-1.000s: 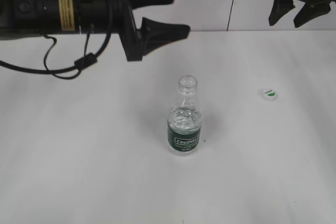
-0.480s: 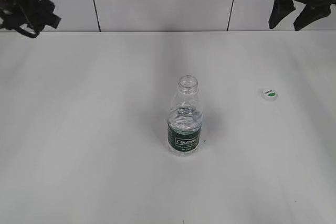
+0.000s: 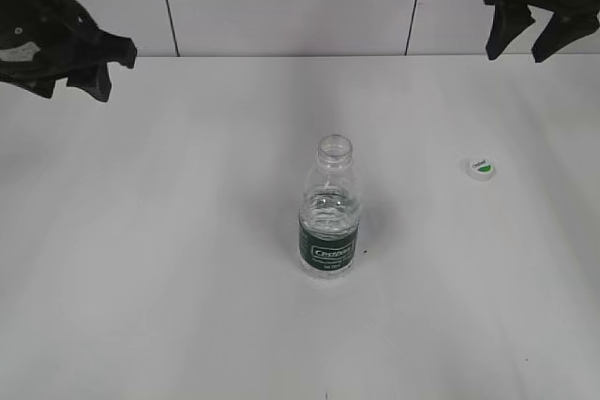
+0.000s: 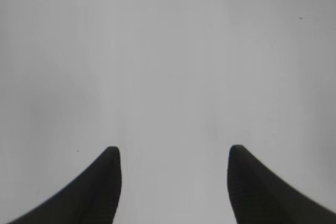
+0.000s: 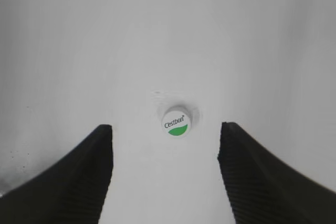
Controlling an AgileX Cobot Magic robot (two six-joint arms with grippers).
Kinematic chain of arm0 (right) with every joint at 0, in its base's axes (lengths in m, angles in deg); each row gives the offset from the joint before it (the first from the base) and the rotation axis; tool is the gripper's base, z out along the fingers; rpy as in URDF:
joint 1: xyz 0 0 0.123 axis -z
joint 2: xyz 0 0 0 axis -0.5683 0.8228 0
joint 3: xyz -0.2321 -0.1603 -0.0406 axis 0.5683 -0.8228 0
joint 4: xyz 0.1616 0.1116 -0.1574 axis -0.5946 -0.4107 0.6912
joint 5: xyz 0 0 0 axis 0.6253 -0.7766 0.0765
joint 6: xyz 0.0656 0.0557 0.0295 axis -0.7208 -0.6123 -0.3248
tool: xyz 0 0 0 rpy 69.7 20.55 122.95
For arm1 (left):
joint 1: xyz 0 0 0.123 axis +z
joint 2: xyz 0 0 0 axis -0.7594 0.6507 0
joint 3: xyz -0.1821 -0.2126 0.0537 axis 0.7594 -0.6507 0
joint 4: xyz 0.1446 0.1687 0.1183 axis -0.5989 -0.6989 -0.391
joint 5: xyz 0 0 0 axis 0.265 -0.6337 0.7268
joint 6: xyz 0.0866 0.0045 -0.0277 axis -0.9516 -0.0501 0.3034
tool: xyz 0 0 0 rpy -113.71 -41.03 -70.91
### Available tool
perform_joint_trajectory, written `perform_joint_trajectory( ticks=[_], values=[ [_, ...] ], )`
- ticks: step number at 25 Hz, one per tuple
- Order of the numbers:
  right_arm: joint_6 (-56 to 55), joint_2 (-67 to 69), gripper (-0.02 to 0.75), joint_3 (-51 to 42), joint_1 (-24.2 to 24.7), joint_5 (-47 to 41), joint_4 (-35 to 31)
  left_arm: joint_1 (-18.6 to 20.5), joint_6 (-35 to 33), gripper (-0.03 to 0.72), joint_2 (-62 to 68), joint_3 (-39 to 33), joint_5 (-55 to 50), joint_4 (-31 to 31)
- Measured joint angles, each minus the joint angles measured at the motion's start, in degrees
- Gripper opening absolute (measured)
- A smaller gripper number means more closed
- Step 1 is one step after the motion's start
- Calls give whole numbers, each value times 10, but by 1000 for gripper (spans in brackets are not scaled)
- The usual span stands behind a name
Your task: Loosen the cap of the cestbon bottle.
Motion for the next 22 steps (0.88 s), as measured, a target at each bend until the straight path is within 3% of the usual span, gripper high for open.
perform_joint_trajectory(
  ticks=[6,9,18,22],
  values=[
    [1,-15,485,-3,0,-1,25,11,-34,391,32,104,-174,34],
    [1,-52,485,-38,0,-1,28,15,-36,391,37,115,-209,35],
    [0,-268,485,-305,0,-2,40,16,-37,391,38,116,-248,59],
    [-1,-360,485,-379,0,-3,40,16,-54,391,36,115,-249,86]
  ],
)
